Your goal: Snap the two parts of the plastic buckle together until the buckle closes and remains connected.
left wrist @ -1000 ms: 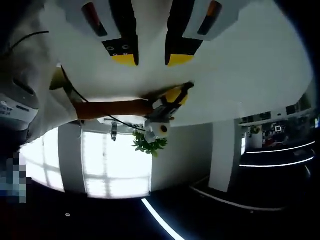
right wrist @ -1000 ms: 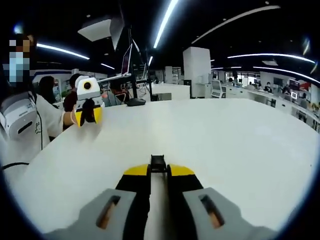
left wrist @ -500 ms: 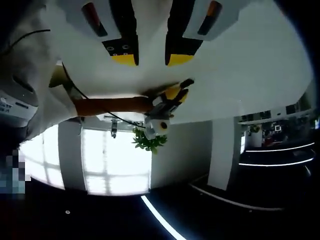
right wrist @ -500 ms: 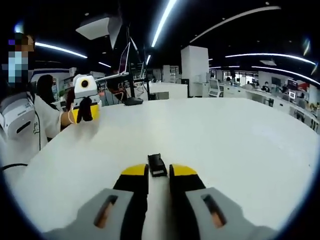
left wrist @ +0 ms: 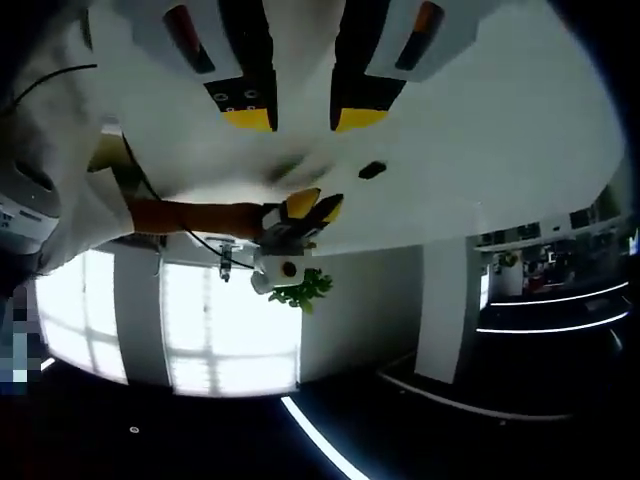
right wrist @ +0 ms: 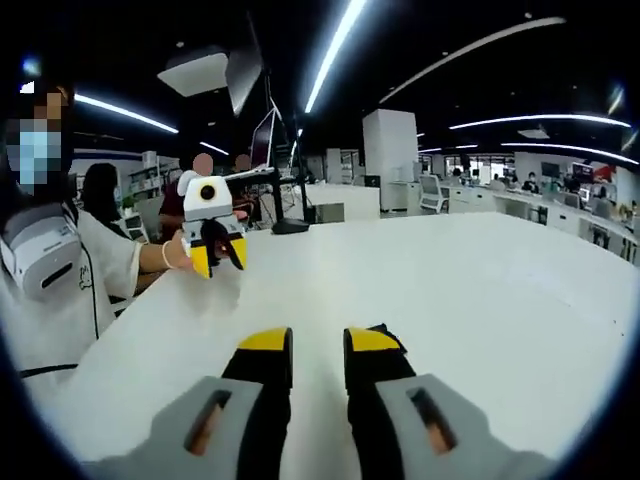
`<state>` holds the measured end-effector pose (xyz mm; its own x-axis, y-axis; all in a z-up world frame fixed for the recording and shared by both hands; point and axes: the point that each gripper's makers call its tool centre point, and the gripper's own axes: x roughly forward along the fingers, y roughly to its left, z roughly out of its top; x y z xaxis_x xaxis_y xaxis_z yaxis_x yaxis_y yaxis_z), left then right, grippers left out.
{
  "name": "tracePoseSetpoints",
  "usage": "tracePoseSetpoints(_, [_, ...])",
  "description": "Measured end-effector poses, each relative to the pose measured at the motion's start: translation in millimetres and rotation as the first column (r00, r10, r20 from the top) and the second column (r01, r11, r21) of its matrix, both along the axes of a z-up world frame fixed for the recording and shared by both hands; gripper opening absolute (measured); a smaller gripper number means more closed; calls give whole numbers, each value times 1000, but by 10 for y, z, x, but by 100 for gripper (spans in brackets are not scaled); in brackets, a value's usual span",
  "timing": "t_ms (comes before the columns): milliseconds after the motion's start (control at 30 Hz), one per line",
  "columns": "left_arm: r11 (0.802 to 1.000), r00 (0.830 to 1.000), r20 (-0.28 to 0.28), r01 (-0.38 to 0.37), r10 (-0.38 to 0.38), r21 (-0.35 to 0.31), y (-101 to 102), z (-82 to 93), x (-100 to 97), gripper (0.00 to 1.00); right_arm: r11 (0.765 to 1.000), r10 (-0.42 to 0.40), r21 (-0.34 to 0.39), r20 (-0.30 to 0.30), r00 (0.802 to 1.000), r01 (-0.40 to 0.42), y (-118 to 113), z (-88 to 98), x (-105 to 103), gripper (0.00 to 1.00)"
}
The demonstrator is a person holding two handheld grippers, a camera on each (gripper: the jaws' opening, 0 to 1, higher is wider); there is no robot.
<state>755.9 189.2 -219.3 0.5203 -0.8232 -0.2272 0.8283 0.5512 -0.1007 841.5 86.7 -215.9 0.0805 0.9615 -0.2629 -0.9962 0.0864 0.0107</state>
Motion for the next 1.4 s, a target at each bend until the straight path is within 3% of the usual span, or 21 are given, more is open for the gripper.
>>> tracePoseSetpoints(200, [999,1000,10,-21,22,-36,25,96,34,21,999,-34,-5,24,999,34,-93,28,-136,19])
tracePoseSetpoints(267, [997,997,-13,-73,72,-23,73,74,70,21,997,-66,-39,22,998,67,-148,-16,-168,19])
tracePoseSetpoints(400, [984,994,-81,-83,70,-161,52,197,34,25,993,-111,-40,20,994,111,-233,0,-301,25])
tracePoseSetpoints(567, [973,993,-103,-75,54,-217,24,374,-114,31,987,-158,-15,27,987,158,-325,159,-499,26])
tracePoseSetpoints(633, [965,992,-117,-72,44,-251,-3,460,-190,37,982,-185,-22,34,982,186,-367,208,-580,31])
tracePoseSetpoints(800, [960,997,-61,-69,54,-270,-26,630,-431,41,967,-256,8,41,966,256,-442,380,-857,45])
tracePoseSetpoints(833, [961,997,-59,-69,55,-267,-36,653,-480,42,959,-282,52,43,958,280,-452,458,-908,48])
tracePoseSetpoints(967, [965,994,-21,-107,105,-239,-46,753,-615,50,935,-347,79,-6,938,346,-477,497,-1043,54])
tracePoseSetpoints(1100, [969,993,2,-117,120,-215,-53,839,-703,52,918,-385,88,-48,922,387,-441,532,-1163,71])
tracePoseSetpoints(1200, [953,983,31,-167,180,-251,9,950,-727,59,885,-450,115,-36,892,451,-451,628,-1244,81])
tracePoseSetpoints(1300, [935,976,30,-196,214,-296,68,960,-784,64,862,-500,102,12,866,496,-521,641,-1308,85])
tracePoseSetpoints(1400, [910,967,44,-221,252,-350,183,952,-928,64,803,-593,117,56,804,584,-711,651,-1425,89])
